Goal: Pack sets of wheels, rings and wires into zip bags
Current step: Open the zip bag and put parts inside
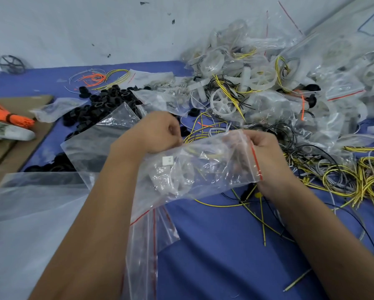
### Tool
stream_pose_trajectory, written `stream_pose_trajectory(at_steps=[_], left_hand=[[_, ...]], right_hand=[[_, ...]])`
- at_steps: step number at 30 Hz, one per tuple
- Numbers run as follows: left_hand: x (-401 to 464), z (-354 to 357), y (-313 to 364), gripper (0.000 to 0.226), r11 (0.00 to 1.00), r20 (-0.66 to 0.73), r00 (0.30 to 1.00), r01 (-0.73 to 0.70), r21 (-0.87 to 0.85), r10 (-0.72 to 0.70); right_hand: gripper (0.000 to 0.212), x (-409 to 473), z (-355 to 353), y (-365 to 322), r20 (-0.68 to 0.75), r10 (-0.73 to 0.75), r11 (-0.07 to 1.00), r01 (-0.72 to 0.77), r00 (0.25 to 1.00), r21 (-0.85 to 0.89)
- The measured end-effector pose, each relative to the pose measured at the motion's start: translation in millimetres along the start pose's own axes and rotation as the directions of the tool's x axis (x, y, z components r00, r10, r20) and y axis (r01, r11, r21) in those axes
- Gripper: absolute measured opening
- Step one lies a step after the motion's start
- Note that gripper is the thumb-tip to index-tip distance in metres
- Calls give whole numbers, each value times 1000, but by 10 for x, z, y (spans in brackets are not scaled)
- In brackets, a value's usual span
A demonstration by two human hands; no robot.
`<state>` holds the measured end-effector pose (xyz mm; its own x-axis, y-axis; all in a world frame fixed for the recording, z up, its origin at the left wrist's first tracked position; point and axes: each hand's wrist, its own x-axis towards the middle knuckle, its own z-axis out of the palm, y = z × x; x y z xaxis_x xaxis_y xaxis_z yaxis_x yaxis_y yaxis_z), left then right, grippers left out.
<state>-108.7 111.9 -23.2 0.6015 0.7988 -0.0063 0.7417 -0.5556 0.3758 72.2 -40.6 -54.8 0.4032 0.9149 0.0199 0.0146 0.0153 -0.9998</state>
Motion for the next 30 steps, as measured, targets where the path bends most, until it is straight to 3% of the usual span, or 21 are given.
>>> stream_pose_trajectory(at_steps=[3,6,9,11,13,17,21,23,25,28,30], left_hand=[[32,55,62,8,999,-256,966,-31,-45,18],[66,123,25,17,987,-262,965,23,162,20],[71,147,-29,37,975,-149,987,89,204,-59],[81,144,-39,31,975,-140,989,80,205,-52],[71,117,-28,15,983,-172,984,67,170,-37],[18,48,13,13,995,-293,951,86,-52,-98],[-17,-57,204,13,959,-408,909,-38,-282,-84],[-20,-94,282,13,959,-453,890,-83,-271,-51],[-19,-96,316,11,983,-407,914,-69,-169,-6],[-22,-4,286,20,999,-132,991,34,-24,-37],[-26,74,241,27,997,-19,997,77,15,-77]], right_hand=[[17,64,-48,33,-268,-19,998,36,963,59],[23,109,-117,49,-385,-16,997,45,923,66],[26,103,-116,52,-354,-27,995,60,935,81],[31,94,-93,50,-315,-56,993,85,947,79],[36,91,-84,37,-299,-89,993,108,950,46],[36,86,-90,47,-296,-142,988,151,944,9],[28,100,-99,61,-313,-202,979,189,928,-71],[24,108,-113,64,-313,-249,966,213,917,-144],[23,113,-124,71,-302,-262,962,224,916,-155],[23,129,-140,98,-281,-270,957,226,921,-180],[21,140,-145,118,-248,-265,953,215,932,-212]])
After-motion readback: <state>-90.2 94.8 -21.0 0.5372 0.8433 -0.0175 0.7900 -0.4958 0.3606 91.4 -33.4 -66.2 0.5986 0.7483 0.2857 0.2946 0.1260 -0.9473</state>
